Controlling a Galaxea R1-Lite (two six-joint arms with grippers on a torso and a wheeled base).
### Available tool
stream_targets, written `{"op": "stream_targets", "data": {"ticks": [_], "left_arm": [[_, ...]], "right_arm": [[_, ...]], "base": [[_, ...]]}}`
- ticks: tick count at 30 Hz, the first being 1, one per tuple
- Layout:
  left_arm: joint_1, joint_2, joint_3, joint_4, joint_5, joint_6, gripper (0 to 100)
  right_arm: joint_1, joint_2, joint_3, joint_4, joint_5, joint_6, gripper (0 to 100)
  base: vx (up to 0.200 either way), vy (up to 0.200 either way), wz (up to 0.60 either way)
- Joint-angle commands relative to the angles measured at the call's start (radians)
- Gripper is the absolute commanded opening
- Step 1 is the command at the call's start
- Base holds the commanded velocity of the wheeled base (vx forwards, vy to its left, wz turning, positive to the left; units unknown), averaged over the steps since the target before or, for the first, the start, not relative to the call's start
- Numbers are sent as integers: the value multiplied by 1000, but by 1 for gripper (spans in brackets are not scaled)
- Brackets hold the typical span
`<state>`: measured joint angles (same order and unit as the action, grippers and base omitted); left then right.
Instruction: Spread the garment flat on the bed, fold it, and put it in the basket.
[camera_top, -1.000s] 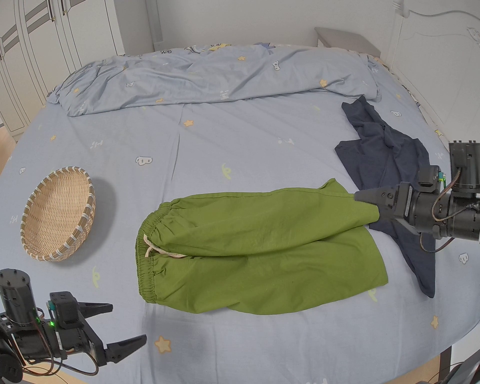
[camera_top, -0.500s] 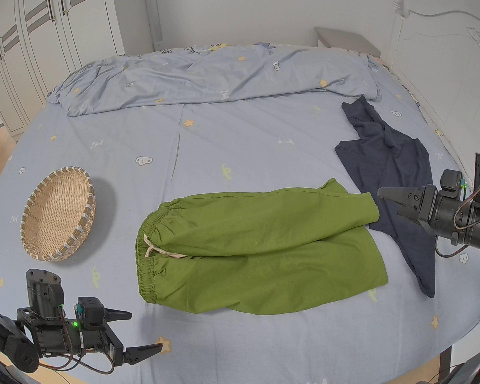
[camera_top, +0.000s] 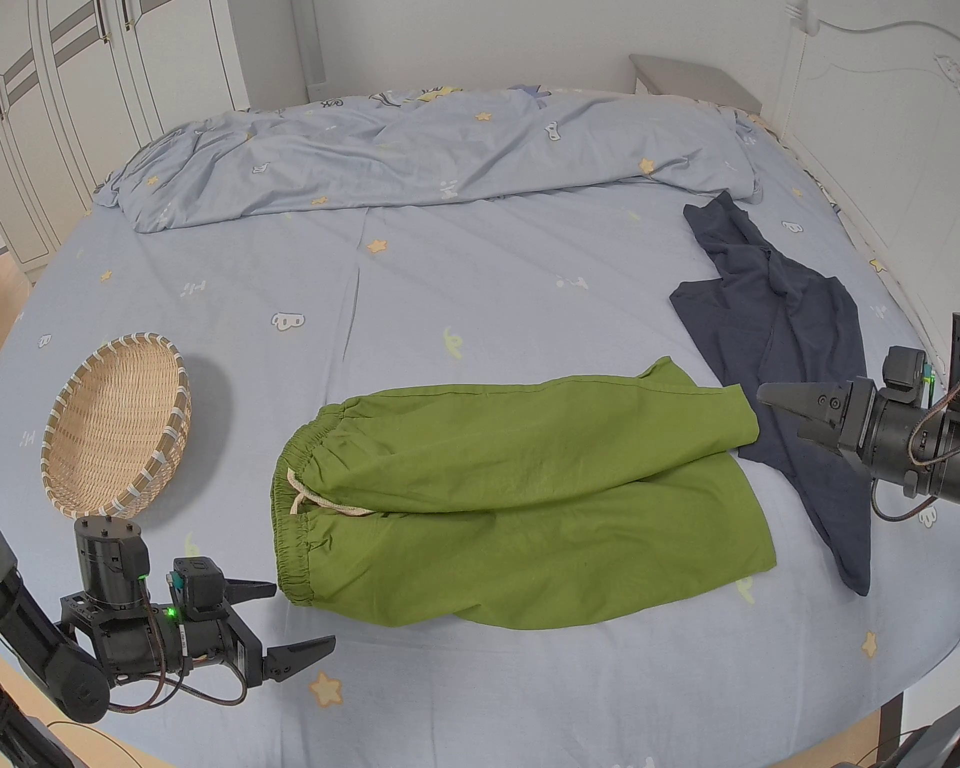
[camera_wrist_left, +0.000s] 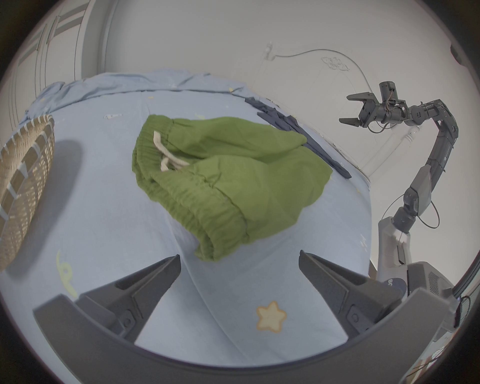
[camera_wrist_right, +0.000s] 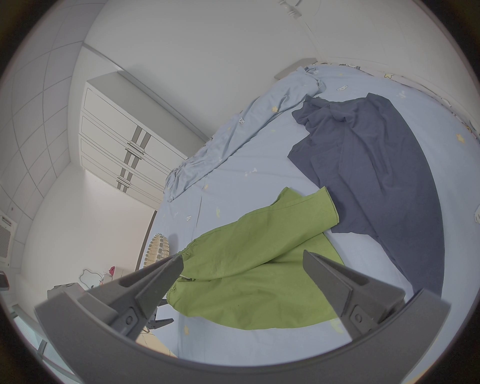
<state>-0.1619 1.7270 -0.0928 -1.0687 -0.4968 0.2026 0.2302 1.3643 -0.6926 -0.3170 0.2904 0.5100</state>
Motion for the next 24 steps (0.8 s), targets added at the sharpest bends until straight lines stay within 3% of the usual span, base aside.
{"op": "stream_targets", "data": {"ticks": [1, 18, 24], "left_arm": [[5, 97, 15, -106, 0, -2, 100], [-10, 269, 93, -494, -11, -25, 100], [-10, 278, 91, -502, -43, -66, 100]], "right_arm": [[-5, -1, 4, -2, -1, -1, 100], [-6, 3, 5, -5, -4, -1, 100], [-6, -1, 10, -5, -4, -1, 100]], "base": [[0, 0, 0], [0, 0, 0], [0, 0, 0]]}}
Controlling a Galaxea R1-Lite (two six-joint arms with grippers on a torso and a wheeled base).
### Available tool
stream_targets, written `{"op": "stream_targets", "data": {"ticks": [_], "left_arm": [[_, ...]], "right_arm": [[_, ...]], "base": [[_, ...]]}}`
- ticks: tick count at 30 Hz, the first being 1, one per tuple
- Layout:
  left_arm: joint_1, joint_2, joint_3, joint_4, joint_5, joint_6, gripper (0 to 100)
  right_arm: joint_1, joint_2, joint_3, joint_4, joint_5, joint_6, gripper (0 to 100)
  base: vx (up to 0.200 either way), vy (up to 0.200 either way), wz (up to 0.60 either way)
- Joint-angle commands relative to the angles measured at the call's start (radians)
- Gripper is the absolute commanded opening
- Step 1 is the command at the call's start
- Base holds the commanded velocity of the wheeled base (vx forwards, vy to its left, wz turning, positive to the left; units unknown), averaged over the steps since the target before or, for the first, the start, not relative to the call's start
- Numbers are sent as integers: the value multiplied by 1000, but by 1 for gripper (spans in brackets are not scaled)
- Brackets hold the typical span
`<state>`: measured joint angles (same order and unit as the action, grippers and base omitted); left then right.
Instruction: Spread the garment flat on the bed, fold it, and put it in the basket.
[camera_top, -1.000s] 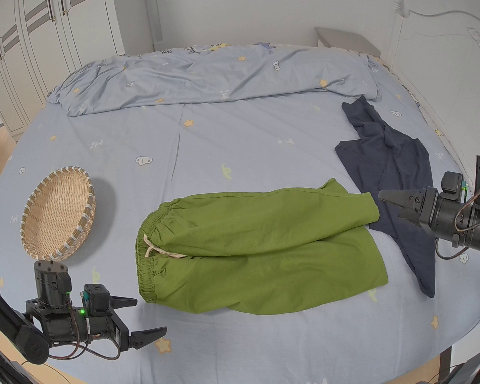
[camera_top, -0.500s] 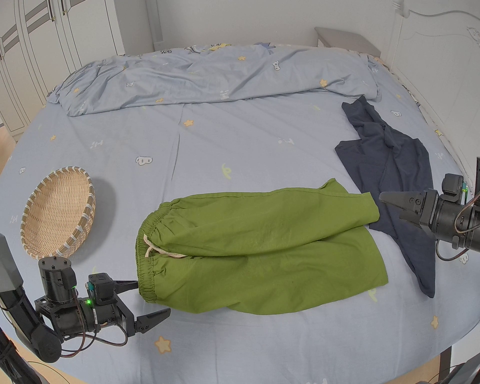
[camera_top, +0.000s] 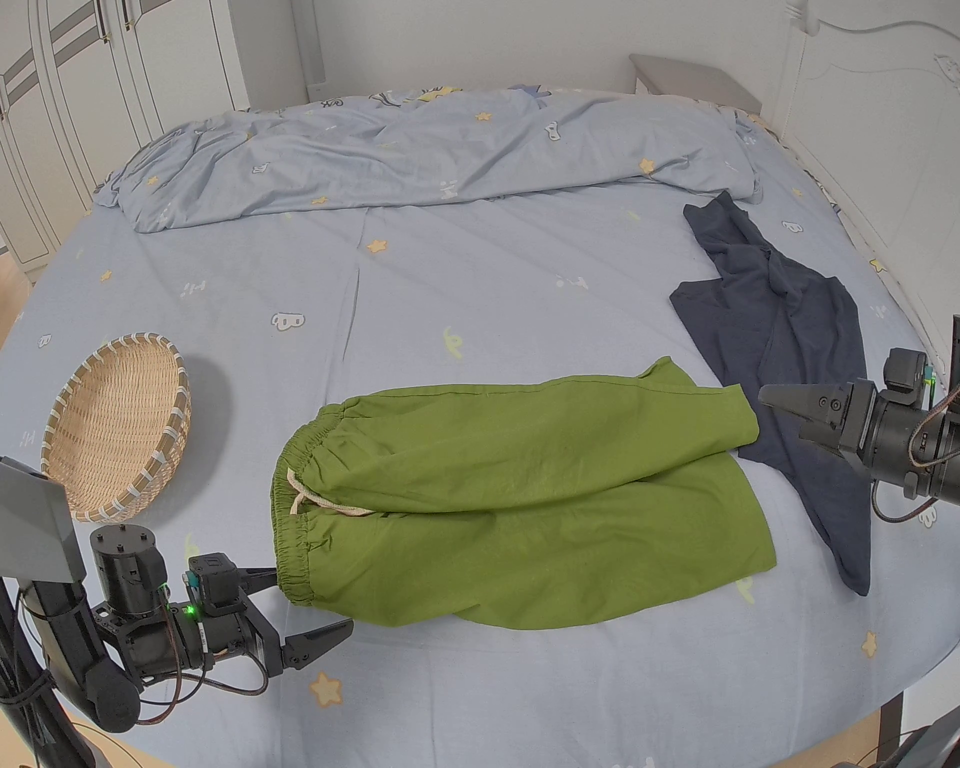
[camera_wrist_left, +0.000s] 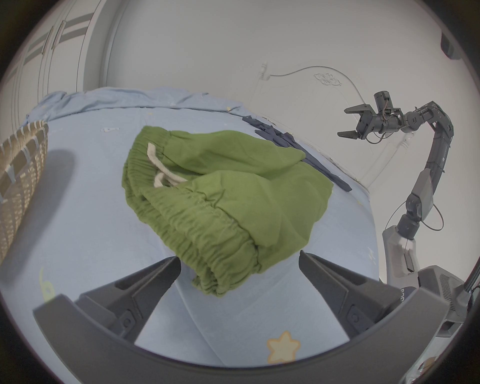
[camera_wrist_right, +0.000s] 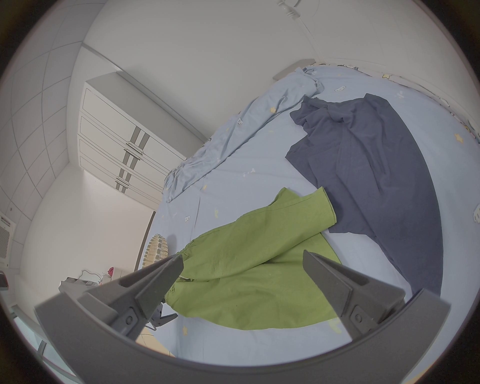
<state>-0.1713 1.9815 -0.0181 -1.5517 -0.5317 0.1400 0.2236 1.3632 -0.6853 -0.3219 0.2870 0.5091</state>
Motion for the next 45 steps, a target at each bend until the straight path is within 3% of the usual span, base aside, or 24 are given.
{"op": "stream_targets", "data": {"ticks": [1, 2, 15, 18, 22, 24, 30, 36, 39, 43, 45], "left_arm": [[-1, 23, 17, -19, -10, -3, 100], [-1, 23, 17, -19, -14, -3, 0], [6, 11, 10, -19, -14, -11, 0], [12, 5, 17, -19, -16, -40, 0], [36, -69, 15, 5, -17, -203, 0], [36, -69, 15, 5, -17, -203, 0], [73, -343, -91, 421, -42, -461, 0], [98, -592, -264, 1021, -108, -496, 0], [150, -624, -301, 1138, -148, -494, 0], [168, -624, -290, 1168, -195, -485, 0], [168, -609, -287, 1177, -200, -456, 0]], "right_arm": [[0, 1, 3, 0, 0, 0, 100], [0, 2, 3, 0, 0, 0, 100], [0, 1, 3, 0, 0, 0, 100], [2, 1, 4, 0, 1, 0, 100], [13, -3, 4, 4, 6, 0, 100], [13, -3, 4, 4, 6, 0, 100], [26, -44, -2, 32, 9, -9, 100], [23, -50, -3, 84, 9, -9, 100], [17, -53, 0, 139, 9, -9, 100], [17, -58, 7, 238, 21, -9, 100], [8, -55, 52, 297, 69, -17, 100]], "base": [[0, 0, 0], [0, 0, 0], [0, 0, 0], [0, 0, 0], [0, 0, 0], [0, 0, 0], [0, 0, 0], [0, 0, 0], [0, 0, 0], [0, 0, 0], [0, 0, 0]]}}
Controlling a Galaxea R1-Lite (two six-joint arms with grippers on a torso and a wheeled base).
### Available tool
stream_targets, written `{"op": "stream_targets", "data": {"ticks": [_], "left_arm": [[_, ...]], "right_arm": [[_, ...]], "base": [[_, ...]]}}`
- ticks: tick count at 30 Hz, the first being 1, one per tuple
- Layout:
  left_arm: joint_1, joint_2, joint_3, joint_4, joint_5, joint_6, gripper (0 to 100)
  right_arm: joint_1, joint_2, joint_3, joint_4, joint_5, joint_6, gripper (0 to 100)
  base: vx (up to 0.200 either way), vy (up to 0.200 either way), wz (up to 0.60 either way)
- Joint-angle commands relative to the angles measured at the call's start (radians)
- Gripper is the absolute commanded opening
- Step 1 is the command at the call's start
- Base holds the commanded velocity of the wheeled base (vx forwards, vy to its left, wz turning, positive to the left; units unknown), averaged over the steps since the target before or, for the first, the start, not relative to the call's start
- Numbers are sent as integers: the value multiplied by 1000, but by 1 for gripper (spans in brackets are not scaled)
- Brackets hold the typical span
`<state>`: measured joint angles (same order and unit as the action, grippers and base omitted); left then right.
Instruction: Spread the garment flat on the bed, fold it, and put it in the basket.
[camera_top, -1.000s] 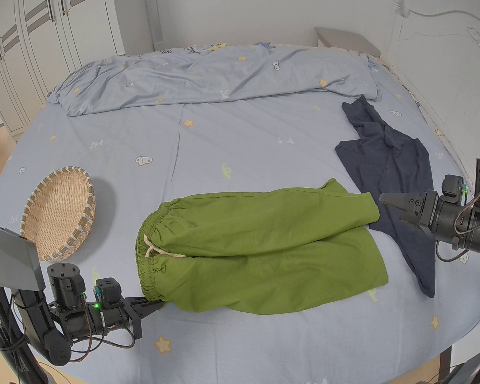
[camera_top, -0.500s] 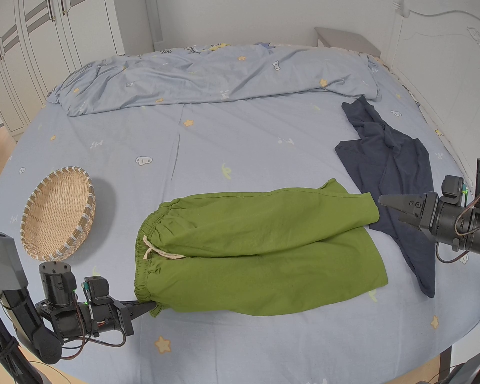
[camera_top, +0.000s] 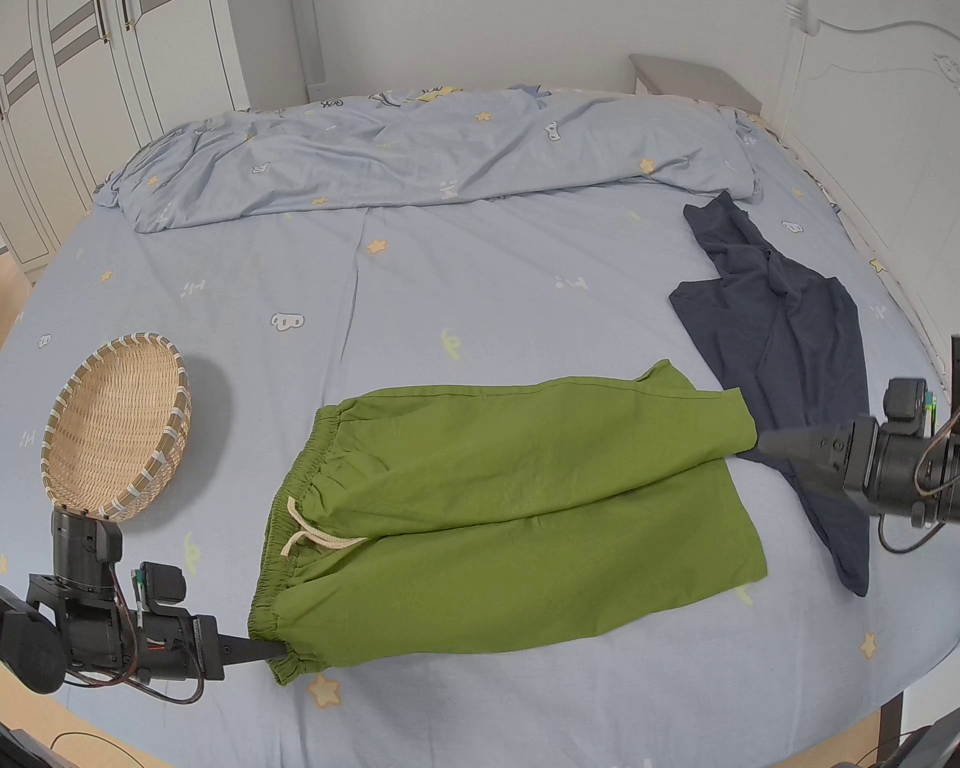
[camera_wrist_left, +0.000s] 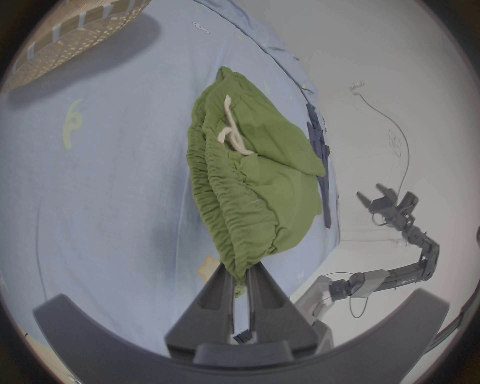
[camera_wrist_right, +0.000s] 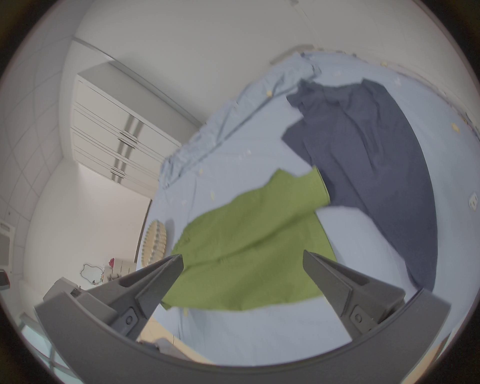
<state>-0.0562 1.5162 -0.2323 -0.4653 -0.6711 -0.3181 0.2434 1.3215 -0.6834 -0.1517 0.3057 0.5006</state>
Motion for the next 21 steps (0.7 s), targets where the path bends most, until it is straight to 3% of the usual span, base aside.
{"op": "stream_targets", "data": {"ticks": [1, 8, 12, 16, 21], "left_arm": [[53, -139, -74, 91, -61, 8, 0], [91, -54, -81, 91, -71, 80, 0], [90, -40, -74, 85, -73, 109, 0], [88, -40, -76, 85, -73, 111, 0], [91, -21, -76, 83, -73, 123, 0]], "right_arm": [[-13, -11, 56, 127, 55, -11, 100], [-154, 71, 159, 123, 187, -91, 100], [-248, 168, 176, 107, 280, -185, 100], [-288, 257, 188, 83, 337, -257, 100], [-294, 346, 216, -37, 365, -277, 100]], "base": [[0, 0, 0], [0, 0, 0], [0, 0, 0], [0, 0, 0], [0, 0, 0]]}}
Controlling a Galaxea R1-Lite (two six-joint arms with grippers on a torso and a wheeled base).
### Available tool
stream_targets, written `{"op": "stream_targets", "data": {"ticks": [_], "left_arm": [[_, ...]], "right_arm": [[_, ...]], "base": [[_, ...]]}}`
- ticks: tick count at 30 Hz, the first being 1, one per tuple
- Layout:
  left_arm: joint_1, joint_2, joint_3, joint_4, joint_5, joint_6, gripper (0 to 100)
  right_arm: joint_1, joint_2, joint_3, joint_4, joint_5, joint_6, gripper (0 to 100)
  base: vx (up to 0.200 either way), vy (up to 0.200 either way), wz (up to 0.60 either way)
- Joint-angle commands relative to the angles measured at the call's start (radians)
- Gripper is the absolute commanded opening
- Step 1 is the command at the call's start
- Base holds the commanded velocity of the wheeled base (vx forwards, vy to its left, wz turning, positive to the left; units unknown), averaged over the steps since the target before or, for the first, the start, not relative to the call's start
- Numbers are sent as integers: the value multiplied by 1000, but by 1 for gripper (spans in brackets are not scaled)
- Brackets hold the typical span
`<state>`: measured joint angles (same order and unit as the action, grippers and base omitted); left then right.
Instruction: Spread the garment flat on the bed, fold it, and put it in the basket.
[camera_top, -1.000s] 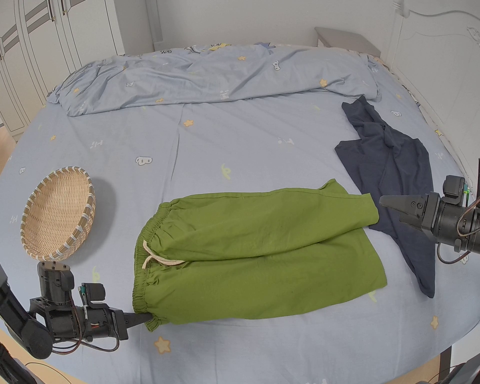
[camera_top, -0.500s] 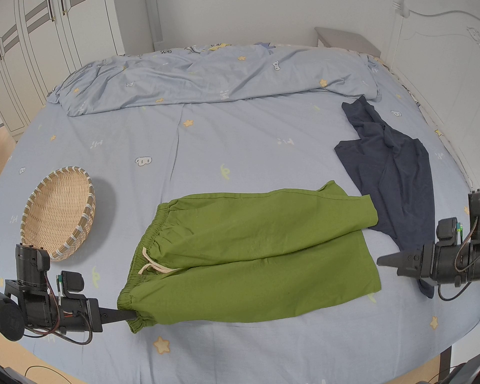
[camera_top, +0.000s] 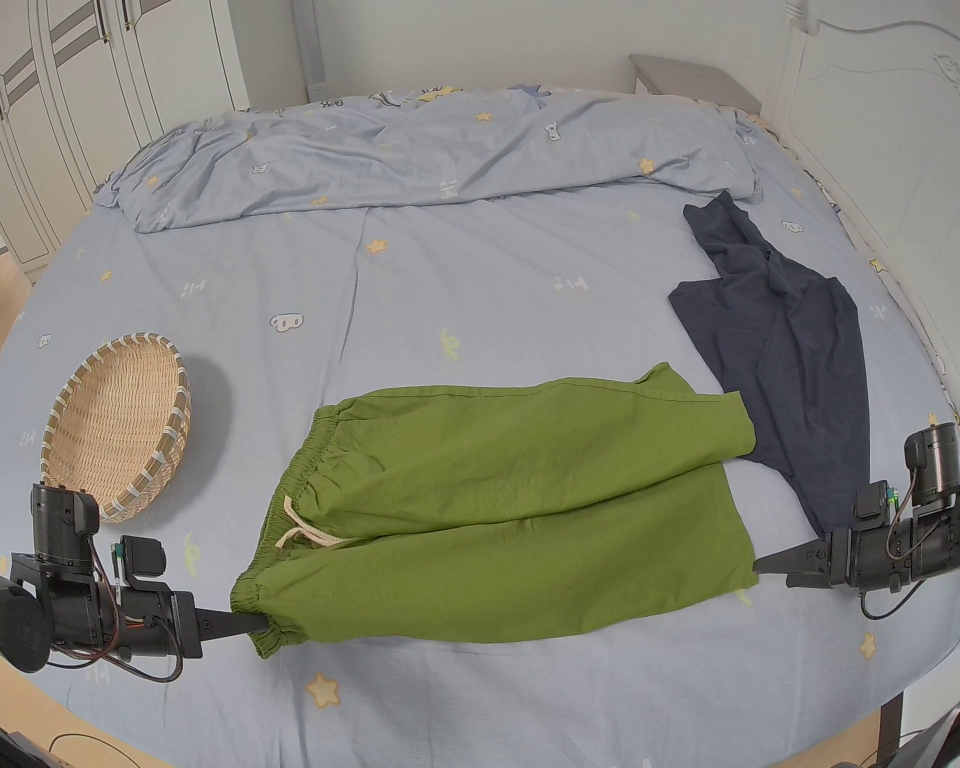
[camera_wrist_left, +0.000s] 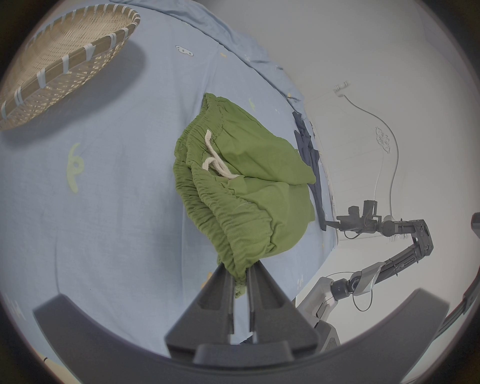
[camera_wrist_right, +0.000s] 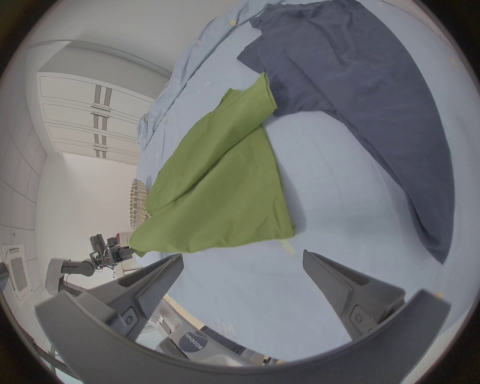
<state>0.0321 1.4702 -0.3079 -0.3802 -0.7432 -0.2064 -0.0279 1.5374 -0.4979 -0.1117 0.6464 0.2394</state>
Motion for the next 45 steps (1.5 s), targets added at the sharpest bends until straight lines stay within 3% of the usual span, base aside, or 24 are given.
{"op": "stream_targets", "data": {"ticks": [1, 6, 17, 30, 37, 45], "left_arm": [[3, 27, 1, -3, -1, 16, 0], [3, 27, -5, -3, 1, 22, 0], [2, 27, -13, -3, -1, 22, 0], [-3, 27, -13, -3, -1, 27, 0], [-3, 25, -14, -3, -1, 27, 0], [-3, 22, -14, -3, -1, 28, 0]], "right_arm": [[-23, 139, 36, -103, 33, -14, 100], [-26, 210, 30, -189, 82, -6, 100], [-44, 308, -28, -201, 190, -17, 100], [-53, 403, -37, -267, 202, -28, 100], [-58, 446, -70, -293, 306, -15, 100], [-55, 486, -87, -298, 312, -15, 100]], "base": [[0, 0, 0], [0, 0, 0], [0, 0, 0], [0, 0, 0], [0, 0, 0], [0, 0, 0]]}}
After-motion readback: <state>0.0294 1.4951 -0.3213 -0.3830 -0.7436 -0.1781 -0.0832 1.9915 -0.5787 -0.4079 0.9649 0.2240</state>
